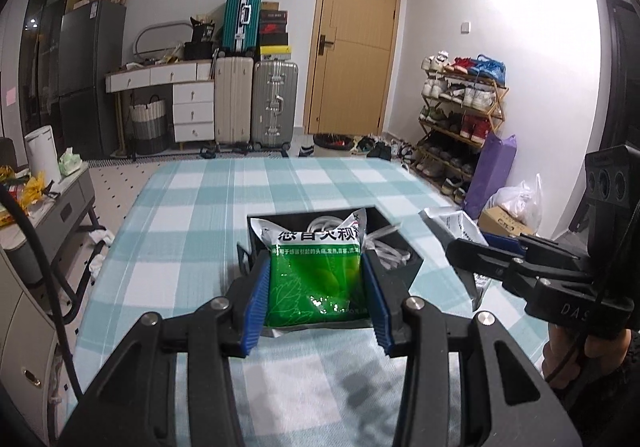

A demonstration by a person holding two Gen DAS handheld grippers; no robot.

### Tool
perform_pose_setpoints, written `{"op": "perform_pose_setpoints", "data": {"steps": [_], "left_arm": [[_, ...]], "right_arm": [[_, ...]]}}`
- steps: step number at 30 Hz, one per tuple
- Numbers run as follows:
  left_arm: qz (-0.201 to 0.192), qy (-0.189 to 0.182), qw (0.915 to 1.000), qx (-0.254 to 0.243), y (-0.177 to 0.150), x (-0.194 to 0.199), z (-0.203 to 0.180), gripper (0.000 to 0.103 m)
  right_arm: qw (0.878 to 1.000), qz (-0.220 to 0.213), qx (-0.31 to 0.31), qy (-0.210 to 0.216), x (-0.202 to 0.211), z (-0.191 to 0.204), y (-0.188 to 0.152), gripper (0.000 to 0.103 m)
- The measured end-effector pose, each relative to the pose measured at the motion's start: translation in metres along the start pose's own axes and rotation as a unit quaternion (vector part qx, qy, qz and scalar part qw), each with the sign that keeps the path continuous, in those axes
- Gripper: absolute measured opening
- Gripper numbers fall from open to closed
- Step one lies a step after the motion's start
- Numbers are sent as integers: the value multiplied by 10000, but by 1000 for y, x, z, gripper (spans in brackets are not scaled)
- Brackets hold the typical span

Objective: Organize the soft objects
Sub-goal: 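Carry both packets over the black box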

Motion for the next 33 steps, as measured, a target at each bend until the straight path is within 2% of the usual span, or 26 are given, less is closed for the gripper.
{"op": "perform_pose_setpoints", "data": {"steps": [12,20,33], "left_arm": [[-159,-1,9999,-31,25,-17,3,43],[-22,-55,10000,30,34,-52,9,43],[363,-57,9993,43,22,-104,10,43]], "right_arm": [[9994,-304,-125,-115,-6,-2,28,34],[9993,-115,-222,-290,-38,-14,37,34],[9981,113,-234,-565,-94,-31,44,34]]}}
Point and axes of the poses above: each gripper's, at about its wrist camera, not at the fingertips, and x roughly against the way its jaws point, z to its left, y to its top, the point moved 2 cm from there along -x, roughly the way its jaws point, and after that the axes turned 11 degrees about -x, right-handed, at the moved point
